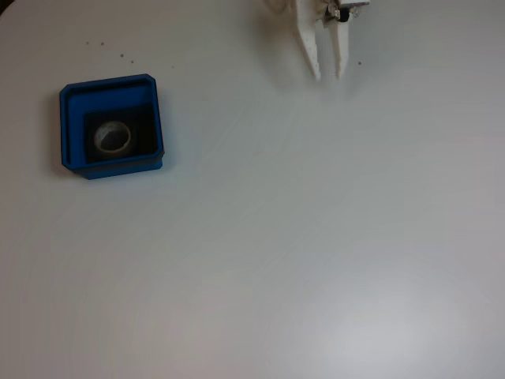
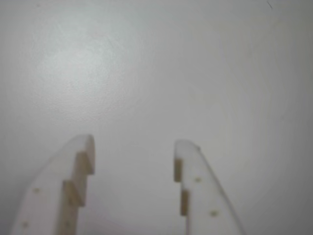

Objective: Pick the black tape roll and drop it in the blue box

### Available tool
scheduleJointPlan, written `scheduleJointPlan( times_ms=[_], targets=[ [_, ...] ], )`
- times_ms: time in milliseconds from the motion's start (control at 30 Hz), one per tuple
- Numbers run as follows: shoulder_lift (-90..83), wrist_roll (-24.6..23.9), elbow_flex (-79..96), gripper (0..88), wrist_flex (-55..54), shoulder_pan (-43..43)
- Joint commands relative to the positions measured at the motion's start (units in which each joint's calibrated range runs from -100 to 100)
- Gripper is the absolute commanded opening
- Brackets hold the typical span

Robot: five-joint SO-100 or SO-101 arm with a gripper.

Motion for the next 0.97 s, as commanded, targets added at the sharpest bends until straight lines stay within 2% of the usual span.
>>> scheduleJointPlan(
  times_ms=[0,133,933],
  targets=[
    [-0.69,0.18,0.72,5.1,-0.46,-0.11],
    [-0.69,-0.17,0.72,1.9,-0.46,-0.11],
    [-0.69,0.09,0.72,2.0,-0.46,-0.2]
  ],
)
